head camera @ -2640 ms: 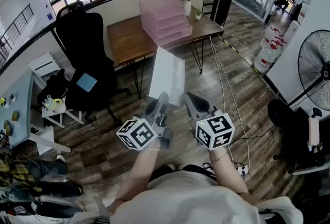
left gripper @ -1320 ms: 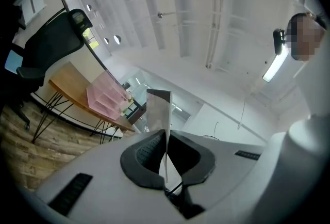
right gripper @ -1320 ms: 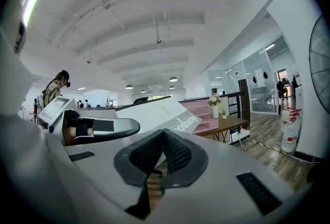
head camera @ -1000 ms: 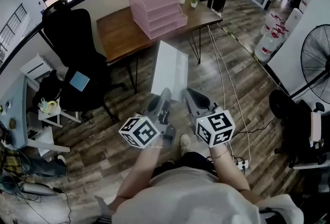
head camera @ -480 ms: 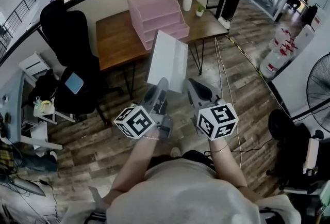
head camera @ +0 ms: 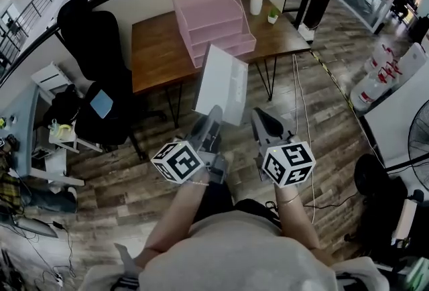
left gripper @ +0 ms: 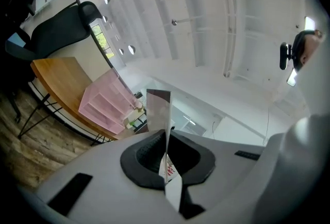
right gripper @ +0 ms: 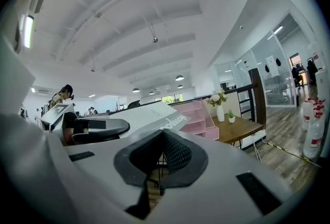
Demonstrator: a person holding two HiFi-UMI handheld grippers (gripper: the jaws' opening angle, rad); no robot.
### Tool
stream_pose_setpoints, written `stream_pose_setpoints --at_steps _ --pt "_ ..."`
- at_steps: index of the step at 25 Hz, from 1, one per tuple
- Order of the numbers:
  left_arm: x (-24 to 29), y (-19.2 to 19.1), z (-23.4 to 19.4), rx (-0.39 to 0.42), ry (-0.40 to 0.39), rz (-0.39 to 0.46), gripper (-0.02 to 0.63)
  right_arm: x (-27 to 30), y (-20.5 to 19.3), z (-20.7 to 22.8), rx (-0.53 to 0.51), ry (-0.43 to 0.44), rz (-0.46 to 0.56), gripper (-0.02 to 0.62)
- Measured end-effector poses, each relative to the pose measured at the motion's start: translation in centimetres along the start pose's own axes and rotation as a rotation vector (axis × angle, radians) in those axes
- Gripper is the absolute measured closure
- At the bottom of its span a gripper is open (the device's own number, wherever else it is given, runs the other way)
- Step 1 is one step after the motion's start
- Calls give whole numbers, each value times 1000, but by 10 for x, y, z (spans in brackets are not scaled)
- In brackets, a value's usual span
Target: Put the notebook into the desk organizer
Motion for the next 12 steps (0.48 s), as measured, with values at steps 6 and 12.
stream_pose_setpoints --at_steps 6,12 --pt "21 0 -26 -33 25 -18 584 21 -3 13 17 6 -4 584" --pt "56 4 -51 -69 24 -12 584 56 -5 40 22 18 -28 584"
Point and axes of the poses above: the fingertips, and each gripper's own axes: x forward along the fingers, z to its right, y out of its top, the point moved 5 cm from there along -x, backward along the fingers
